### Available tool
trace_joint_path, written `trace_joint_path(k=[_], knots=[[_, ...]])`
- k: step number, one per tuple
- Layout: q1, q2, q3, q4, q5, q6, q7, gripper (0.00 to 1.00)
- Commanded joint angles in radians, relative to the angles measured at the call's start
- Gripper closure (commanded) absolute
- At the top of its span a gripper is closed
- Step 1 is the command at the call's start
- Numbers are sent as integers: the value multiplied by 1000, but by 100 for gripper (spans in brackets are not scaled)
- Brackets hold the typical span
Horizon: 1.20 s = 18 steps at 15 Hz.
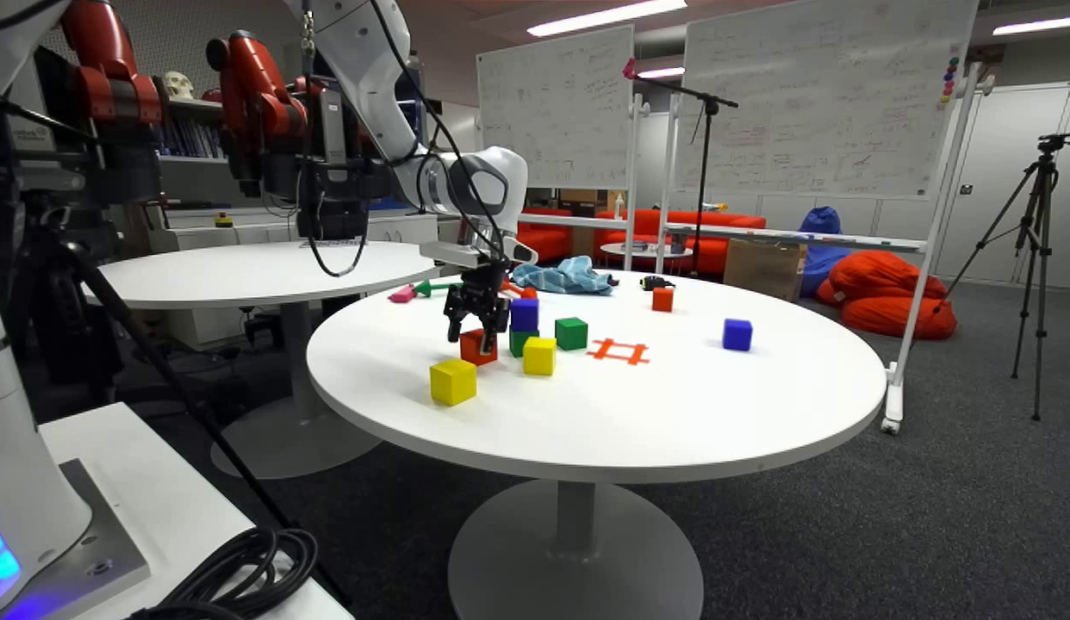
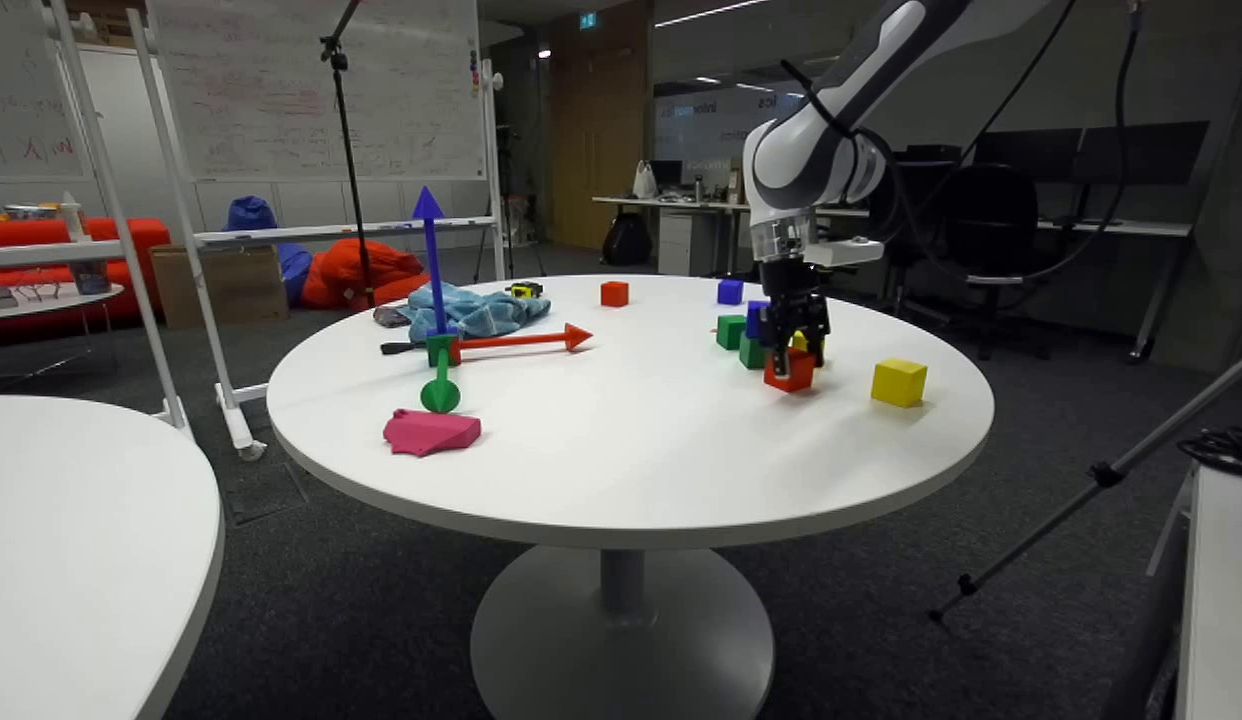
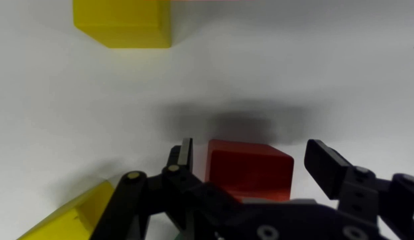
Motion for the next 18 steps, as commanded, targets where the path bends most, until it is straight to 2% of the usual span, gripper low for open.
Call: trace_joint_path(k=[1,5,10,18], knots=[[4,7,0,25,-33,-40,-16,41],[11,8,1,26,-59,-42,-17,71],[13,-57,-4,-50,-69,-10,-9,71],[-7,-305,-43,-320,-66,69,13,71]])
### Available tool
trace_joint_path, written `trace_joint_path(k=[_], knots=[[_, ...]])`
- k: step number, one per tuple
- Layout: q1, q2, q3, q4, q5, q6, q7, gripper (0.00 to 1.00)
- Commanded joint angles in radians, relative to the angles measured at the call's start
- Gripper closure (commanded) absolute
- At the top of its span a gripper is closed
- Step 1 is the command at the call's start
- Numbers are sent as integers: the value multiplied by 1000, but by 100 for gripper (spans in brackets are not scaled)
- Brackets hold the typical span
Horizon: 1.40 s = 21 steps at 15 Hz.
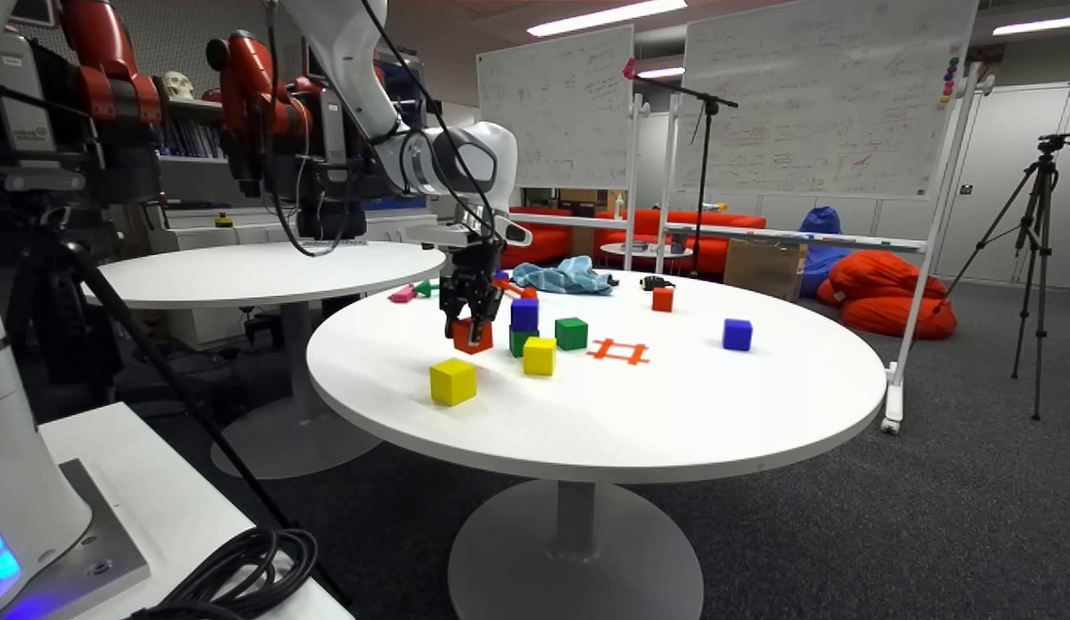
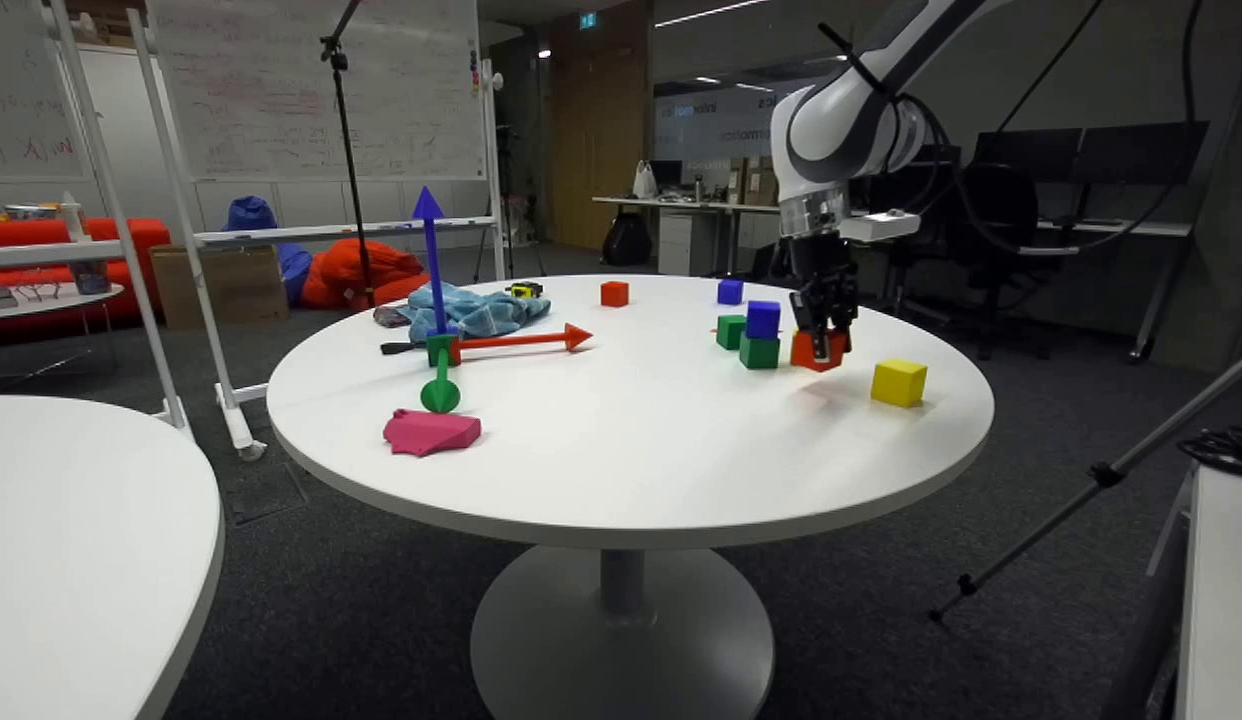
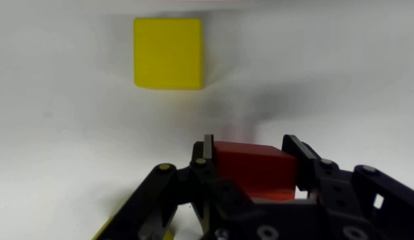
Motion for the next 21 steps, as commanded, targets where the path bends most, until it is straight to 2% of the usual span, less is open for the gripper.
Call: trace_joint_path(k=[1,5,9,15,21], knots=[[-18,-187,-20,-194,-14,53,11,71],[-26,-282,-40,-261,-25,42,21,71],[-24,-342,-48,-252,-93,41,51,71],[-6,-357,-29,-135,-271,-22,125,71],[21,-264,8,56,-269,-85,84,71]])
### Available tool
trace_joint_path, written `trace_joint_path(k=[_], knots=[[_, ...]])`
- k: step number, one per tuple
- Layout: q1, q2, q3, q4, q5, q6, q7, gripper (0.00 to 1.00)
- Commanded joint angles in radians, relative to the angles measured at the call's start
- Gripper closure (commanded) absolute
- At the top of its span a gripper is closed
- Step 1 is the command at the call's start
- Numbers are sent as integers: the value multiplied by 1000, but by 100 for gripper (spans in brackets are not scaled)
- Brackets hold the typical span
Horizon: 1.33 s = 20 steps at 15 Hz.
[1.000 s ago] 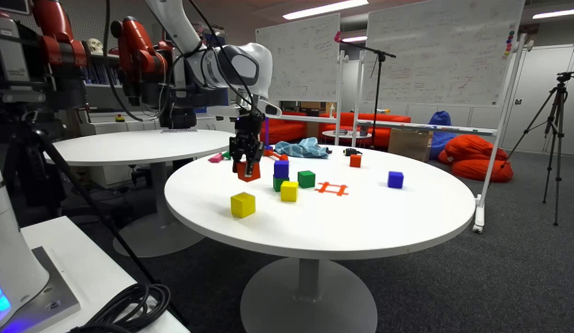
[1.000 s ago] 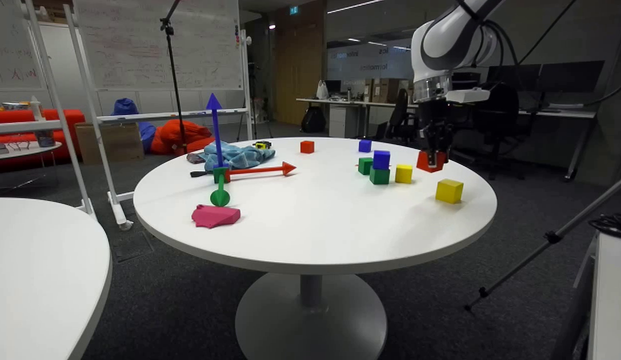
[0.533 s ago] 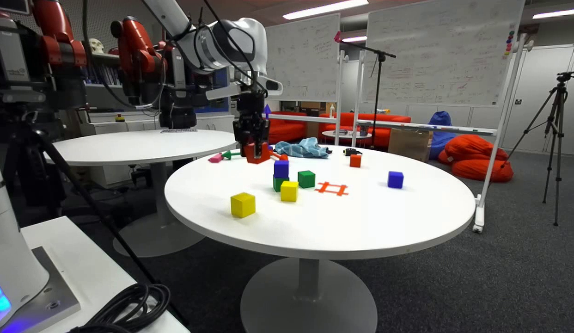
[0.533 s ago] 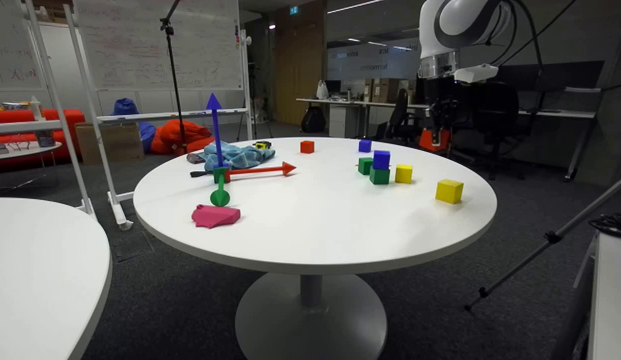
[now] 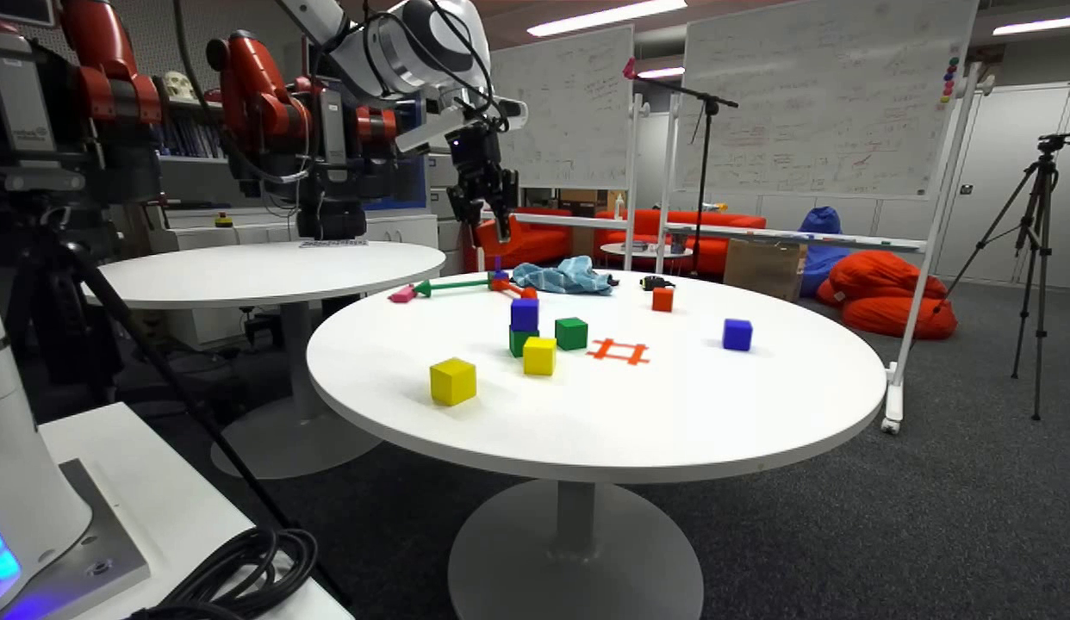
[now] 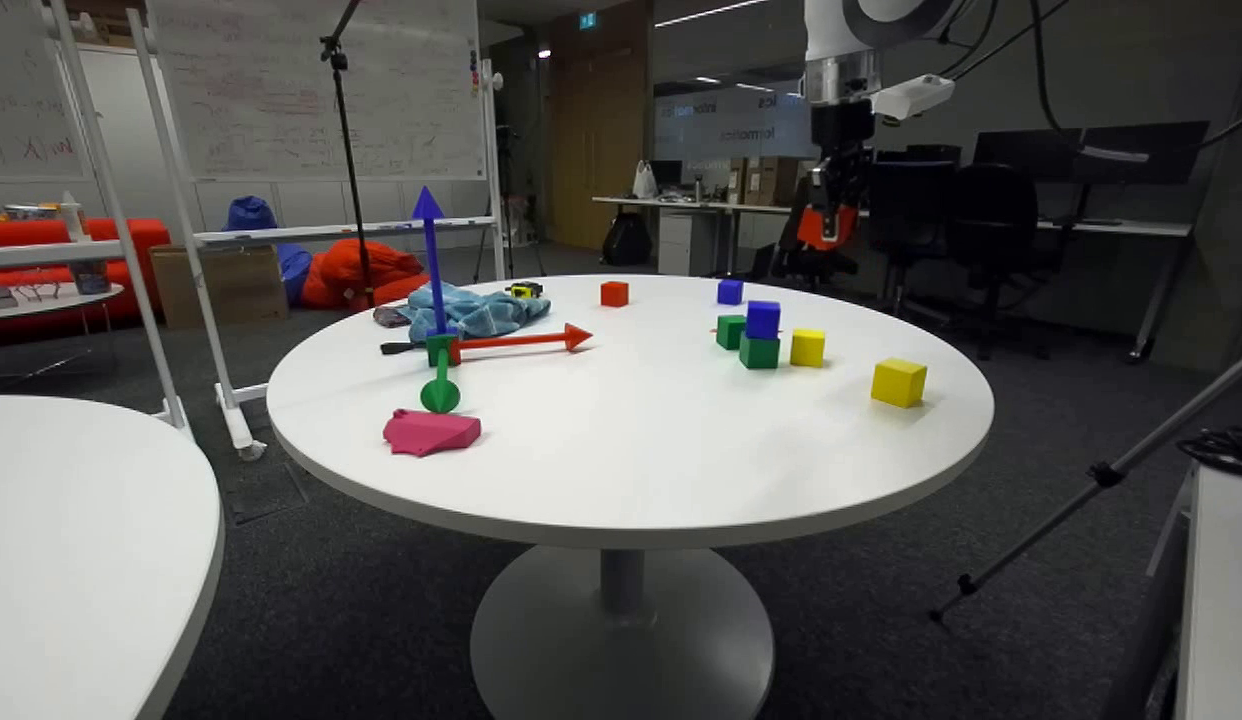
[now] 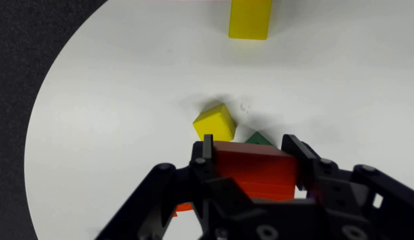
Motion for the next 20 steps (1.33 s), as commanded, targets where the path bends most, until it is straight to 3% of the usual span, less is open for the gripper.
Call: trace_joint_path(k=[1,12,20], knots=[[11,88,19,144,2,-73,-31,71],[-14,359,22,429,49,-196,-165,71],[-25,467,24,527,31,-254,-287,71]])
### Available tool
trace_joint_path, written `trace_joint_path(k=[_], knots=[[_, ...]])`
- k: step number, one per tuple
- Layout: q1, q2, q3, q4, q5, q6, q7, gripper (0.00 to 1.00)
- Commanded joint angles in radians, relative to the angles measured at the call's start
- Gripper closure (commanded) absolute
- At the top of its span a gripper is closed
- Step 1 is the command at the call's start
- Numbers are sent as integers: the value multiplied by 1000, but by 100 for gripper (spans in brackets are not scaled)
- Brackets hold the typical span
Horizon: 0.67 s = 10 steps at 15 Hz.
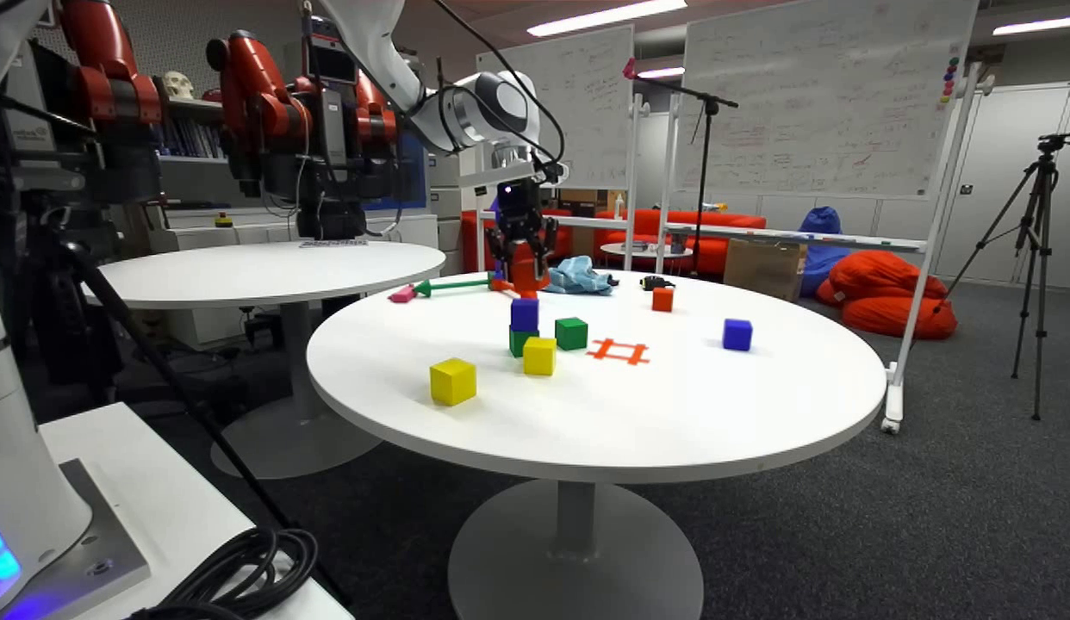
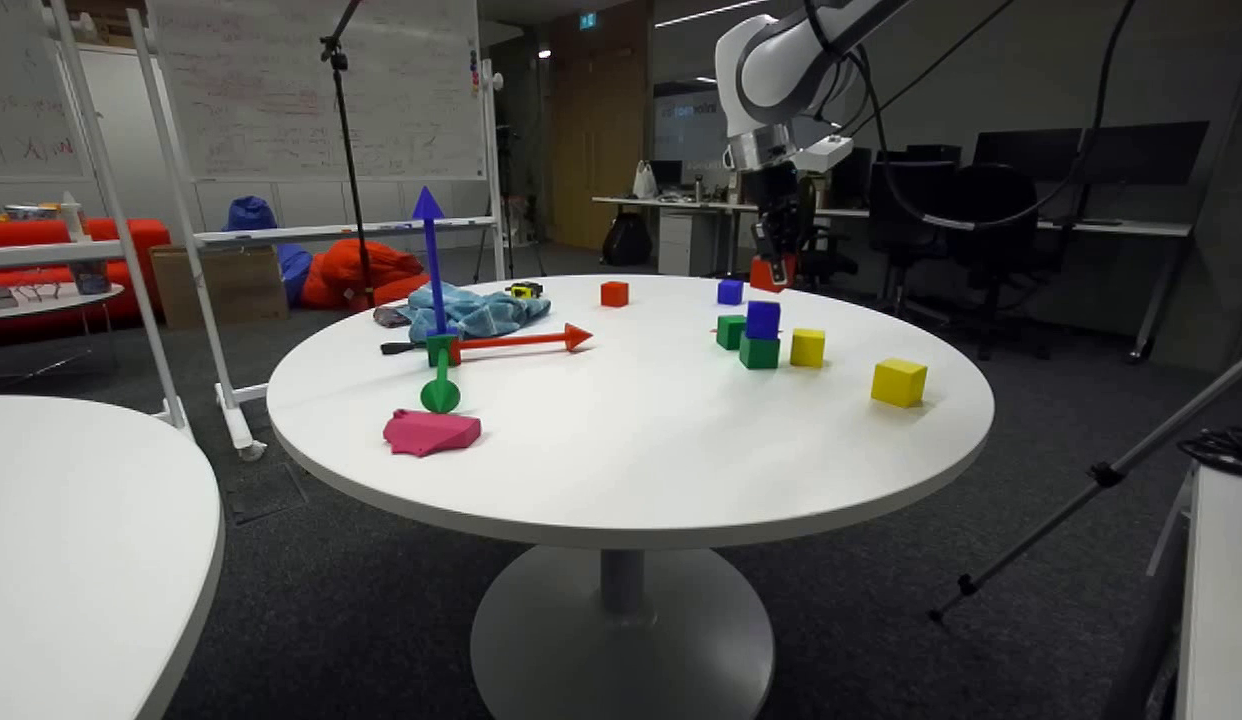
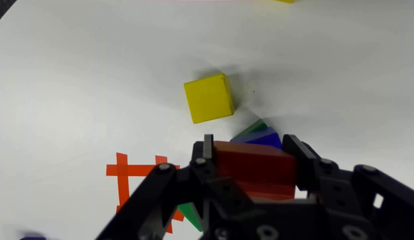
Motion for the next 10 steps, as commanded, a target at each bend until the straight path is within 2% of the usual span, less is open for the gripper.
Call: trace_joint_path(k=[1,10], knots=[[-13,37,4,61,5,-58,-64,71],[-8,63,6,109,-3,-117,-95,71]])
